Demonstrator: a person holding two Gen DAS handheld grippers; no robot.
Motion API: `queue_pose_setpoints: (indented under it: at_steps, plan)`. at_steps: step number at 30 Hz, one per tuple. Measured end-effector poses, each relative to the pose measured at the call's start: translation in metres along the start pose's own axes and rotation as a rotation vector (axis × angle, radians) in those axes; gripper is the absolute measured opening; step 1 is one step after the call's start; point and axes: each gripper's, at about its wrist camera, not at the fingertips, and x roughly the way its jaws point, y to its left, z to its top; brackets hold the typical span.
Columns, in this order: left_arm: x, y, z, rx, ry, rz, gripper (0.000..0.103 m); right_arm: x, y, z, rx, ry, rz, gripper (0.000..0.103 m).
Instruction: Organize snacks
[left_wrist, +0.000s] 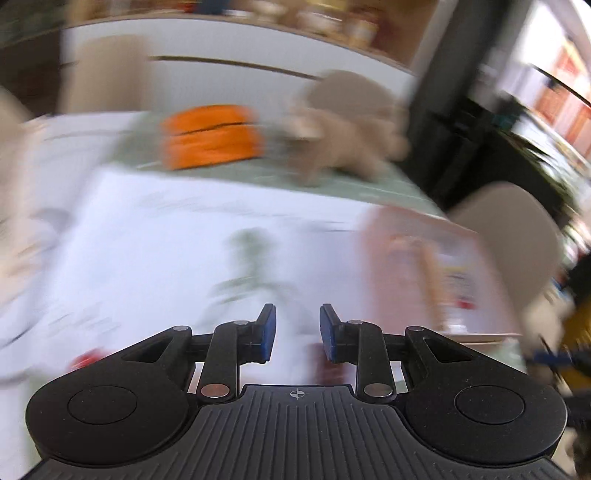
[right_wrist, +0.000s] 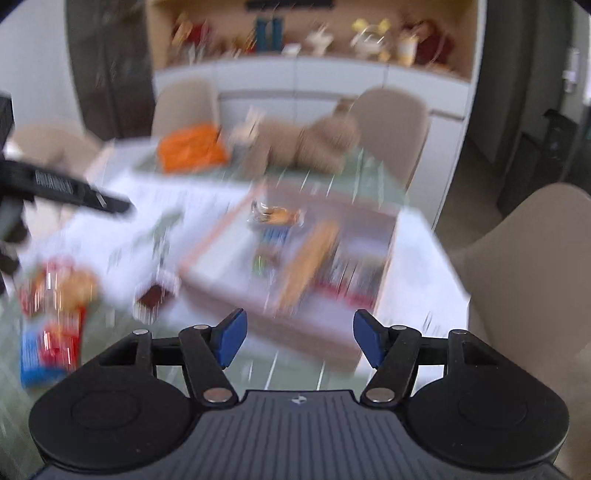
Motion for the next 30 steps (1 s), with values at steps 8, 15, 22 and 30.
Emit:
queue_pose_setpoints:
  at_steps: [8, 15, 22, 30]
  plan:
    - [-0.021, 0.139, -0.044, -0.352, -0.036, 0.263, 0.029, 0.005, 0.078, -0.066, -0.034, 0.181, 0.270, 0.064]
    - [-0.008, 0.115, -0.068, -0.323, 0.015, 0.141, 0.031, 0.008, 0.122, -0.089, -0.188, 0.242, 0.316, 0.063]
    - [-0.001, 0.060, -0.081, -0.308, 0.045, -0.020, 0.031, 0.010, 0.118, -0.087, -0.264, 0.221, 0.182, 0.038]
    - [0.006, -0.003, -0.099, -0.083, 0.148, -0.099, 0.031, 0.016, 0.114, -0.058, -0.219, 0.142, 0.151, 0.056]
